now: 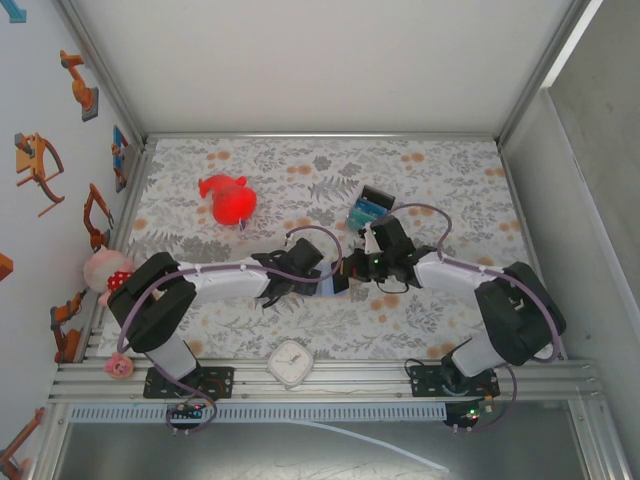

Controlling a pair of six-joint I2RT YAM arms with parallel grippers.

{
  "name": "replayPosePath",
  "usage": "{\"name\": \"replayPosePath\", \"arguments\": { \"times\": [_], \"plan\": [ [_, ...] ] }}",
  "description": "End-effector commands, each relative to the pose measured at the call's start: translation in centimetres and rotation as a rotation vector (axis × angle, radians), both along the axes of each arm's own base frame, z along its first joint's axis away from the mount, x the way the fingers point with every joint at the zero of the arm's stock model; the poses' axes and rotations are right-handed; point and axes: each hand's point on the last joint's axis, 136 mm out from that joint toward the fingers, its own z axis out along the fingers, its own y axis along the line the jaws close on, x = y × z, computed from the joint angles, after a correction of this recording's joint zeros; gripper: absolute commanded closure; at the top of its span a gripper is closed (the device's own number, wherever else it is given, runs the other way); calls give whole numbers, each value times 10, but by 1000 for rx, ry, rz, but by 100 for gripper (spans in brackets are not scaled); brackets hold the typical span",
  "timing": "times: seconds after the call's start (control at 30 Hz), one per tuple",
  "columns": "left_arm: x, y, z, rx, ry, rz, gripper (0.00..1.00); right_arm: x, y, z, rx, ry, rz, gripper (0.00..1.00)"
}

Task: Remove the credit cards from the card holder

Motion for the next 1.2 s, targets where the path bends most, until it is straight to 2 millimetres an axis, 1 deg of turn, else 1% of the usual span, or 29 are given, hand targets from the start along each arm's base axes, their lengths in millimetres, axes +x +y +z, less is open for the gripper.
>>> {"name": "replayPosePath", "arguments": {
  "times": [0.0,0.13,0.33,0.53,0.73,0.83,0.97,1.17],
  "plan": [
    [8,0,26,-16,-53,22,3,7,-7,20,-48,-79,23,100],
    [14,-5,48,-60,-102,29,3,14,-15,35,-112,-141,40,100],
    [23,-3,75,-119,-163,76,3,30,-22,60,-163,-238,80,100],
    [31,9,96,-200,-211,161,3,56,-28,87,-209,-331,138,100],
    [42,16,116,-275,-248,218,3,73,-36,101,-306,-381,261,100],
    [50,20,124,-303,-271,239,3,84,-42,108,-341,-410,289,100],
    [57,24,131,-338,-296,269,3,96,-45,119,-340,-458,342,100],
    [61,31,133,-355,-324,290,3,112,-47,130,-354,-513,446,100]
  ]
}}
